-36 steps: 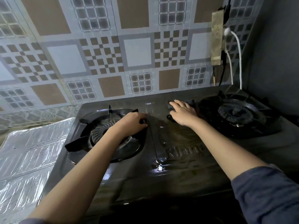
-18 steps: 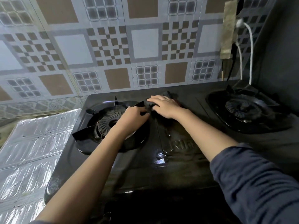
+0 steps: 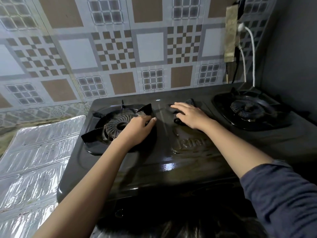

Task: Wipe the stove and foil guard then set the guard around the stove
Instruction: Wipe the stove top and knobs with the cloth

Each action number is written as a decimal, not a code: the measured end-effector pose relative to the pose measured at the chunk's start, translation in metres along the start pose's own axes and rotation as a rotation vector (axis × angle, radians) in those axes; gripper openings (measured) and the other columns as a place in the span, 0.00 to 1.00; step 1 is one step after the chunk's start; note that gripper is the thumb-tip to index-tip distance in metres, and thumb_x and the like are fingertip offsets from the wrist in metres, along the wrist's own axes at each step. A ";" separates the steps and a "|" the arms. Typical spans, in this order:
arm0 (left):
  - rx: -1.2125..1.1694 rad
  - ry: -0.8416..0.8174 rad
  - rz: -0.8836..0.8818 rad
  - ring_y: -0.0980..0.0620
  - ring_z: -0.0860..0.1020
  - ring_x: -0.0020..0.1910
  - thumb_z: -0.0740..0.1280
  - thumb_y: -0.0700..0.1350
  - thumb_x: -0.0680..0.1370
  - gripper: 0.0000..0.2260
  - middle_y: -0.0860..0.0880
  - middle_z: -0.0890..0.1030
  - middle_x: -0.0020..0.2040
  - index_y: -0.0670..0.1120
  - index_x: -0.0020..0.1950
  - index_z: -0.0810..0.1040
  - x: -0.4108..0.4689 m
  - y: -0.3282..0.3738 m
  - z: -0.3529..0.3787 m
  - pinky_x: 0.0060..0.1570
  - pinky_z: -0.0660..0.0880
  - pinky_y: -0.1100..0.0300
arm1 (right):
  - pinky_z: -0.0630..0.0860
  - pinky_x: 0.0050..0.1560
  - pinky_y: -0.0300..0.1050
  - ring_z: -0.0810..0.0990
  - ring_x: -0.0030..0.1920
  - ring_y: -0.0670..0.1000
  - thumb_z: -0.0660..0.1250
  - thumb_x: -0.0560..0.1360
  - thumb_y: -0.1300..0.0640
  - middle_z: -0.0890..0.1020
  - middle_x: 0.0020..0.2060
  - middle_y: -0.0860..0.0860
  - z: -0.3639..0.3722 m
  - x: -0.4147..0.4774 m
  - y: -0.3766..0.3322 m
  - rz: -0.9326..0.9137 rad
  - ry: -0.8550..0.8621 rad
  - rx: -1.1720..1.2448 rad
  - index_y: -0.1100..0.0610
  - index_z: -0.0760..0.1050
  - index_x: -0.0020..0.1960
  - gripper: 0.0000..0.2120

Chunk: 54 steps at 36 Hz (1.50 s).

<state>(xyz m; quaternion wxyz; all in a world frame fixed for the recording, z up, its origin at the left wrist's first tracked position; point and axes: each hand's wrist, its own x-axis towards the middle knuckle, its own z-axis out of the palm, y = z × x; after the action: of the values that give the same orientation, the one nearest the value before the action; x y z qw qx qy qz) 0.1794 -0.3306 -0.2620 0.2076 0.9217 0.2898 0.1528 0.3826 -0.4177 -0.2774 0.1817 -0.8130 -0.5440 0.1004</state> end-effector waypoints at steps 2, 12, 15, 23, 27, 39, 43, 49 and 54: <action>0.006 0.000 0.014 0.42 0.77 0.54 0.55 0.50 0.81 0.18 0.39 0.81 0.52 0.37 0.53 0.78 -0.002 0.000 0.001 0.54 0.71 0.50 | 0.56 0.71 0.48 0.58 0.74 0.49 0.51 0.80 0.50 0.59 0.75 0.44 0.000 -0.002 0.003 0.040 0.023 -0.011 0.45 0.59 0.73 0.21; -0.010 0.076 0.145 0.48 0.76 0.59 0.60 0.49 0.80 0.15 0.46 0.80 0.59 0.44 0.60 0.78 -0.017 -0.005 0.004 0.59 0.67 0.61 | 0.59 0.70 0.49 0.61 0.72 0.53 0.52 0.79 0.50 0.62 0.74 0.48 0.003 -0.025 0.009 0.221 0.203 -0.042 0.48 0.62 0.72 0.21; 0.005 0.104 0.164 0.49 0.75 0.60 0.62 0.49 0.79 0.14 0.48 0.80 0.60 0.46 0.61 0.78 -0.019 -0.005 0.004 0.59 0.67 0.63 | 0.59 0.70 0.49 0.61 0.72 0.54 0.52 0.79 0.50 0.61 0.74 0.48 0.005 -0.030 0.007 0.269 0.210 -0.058 0.49 0.61 0.72 0.22; 0.078 0.173 0.189 0.49 0.75 0.62 0.62 0.50 0.79 0.15 0.50 0.79 0.62 0.49 0.63 0.77 -0.022 -0.005 0.004 0.57 0.71 0.57 | 0.56 0.71 0.50 0.58 0.73 0.54 0.52 0.79 0.50 0.59 0.75 0.48 0.013 -0.043 -0.012 0.349 0.201 -0.075 0.48 0.60 0.73 0.22; 0.089 0.195 0.201 0.49 0.76 0.61 0.61 0.51 0.79 0.15 0.49 0.79 0.61 0.49 0.63 0.77 -0.023 -0.005 0.004 0.53 0.74 0.56 | 0.55 0.71 0.48 0.57 0.74 0.53 0.51 0.79 0.51 0.58 0.75 0.46 0.015 -0.047 -0.024 0.346 0.172 -0.068 0.46 0.59 0.73 0.22; 0.034 0.209 0.194 0.46 0.76 0.59 0.62 0.50 0.78 0.14 0.48 0.81 0.59 0.47 0.61 0.78 -0.023 -0.008 0.009 0.53 0.75 0.54 | 0.54 0.74 0.49 0.56 0.75 0.48 0.53 0.79 0.55 0.59 0.74 0.44 0.027 -0.064 -0.049 0.076 0.062 -0.023 0.44 0.61 0.72 0.22; 0.026 0.195 0.183 0.45 0.76 0.59 0.62 0.50 0.78 0.14 0.48 0.81 0.58 0.48 0.60 0.79 -0.022 -0.009 0.009 0.52 0.74 0.54 | 0.56 0.74 0.49 0.59 0.73 0.45 0.56 0.77 0.59 0.63 0.73 0.42 0.024 -0.079 -0.033 -0.025 0.035 0.051 0.42 0.66 0.69 0.23; 0.005 0.193 0.167 0.44 0.77 0.57 0.62 0.50 0.78 0.14 0.47 0.81 0.57 0.47 0.59 0.80 -0.021 -0.008 0.010 0.51 0.75 0.52 | 0.58 0.73 0.49 0.61 0.72 0.43 0.58 0.77 0.60 0.65 0.71 0.41 0.012 -0.097 -0.006 -0.025 0.051 0.050 0.42 0.66 0.68 0.23; -0.008 0.198 0.132 0.45 0.77 0.56 0.62 0.49 0.78 0.13 0.47 0.82 0.57 0.46 0.58 0.80 -0.022 -0.005 0.012 0.52 0.76 0.52 | 0.58 0.73 0.47 0.61 0.73 0.45 0.57 0.78 0.57 0.63 0.72 0.41 0.000 -0.096 0.007 0.079 0.067 0.030 0.42 0.64 0.70 0.22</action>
<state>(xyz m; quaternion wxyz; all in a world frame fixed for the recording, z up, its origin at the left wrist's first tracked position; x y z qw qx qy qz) 0.1649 -0.3432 -0.2784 0.1710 0.9184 0.2471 0.2574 0.3517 -0.5083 -0.2832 0.2079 -0.8338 -0.5036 0.0885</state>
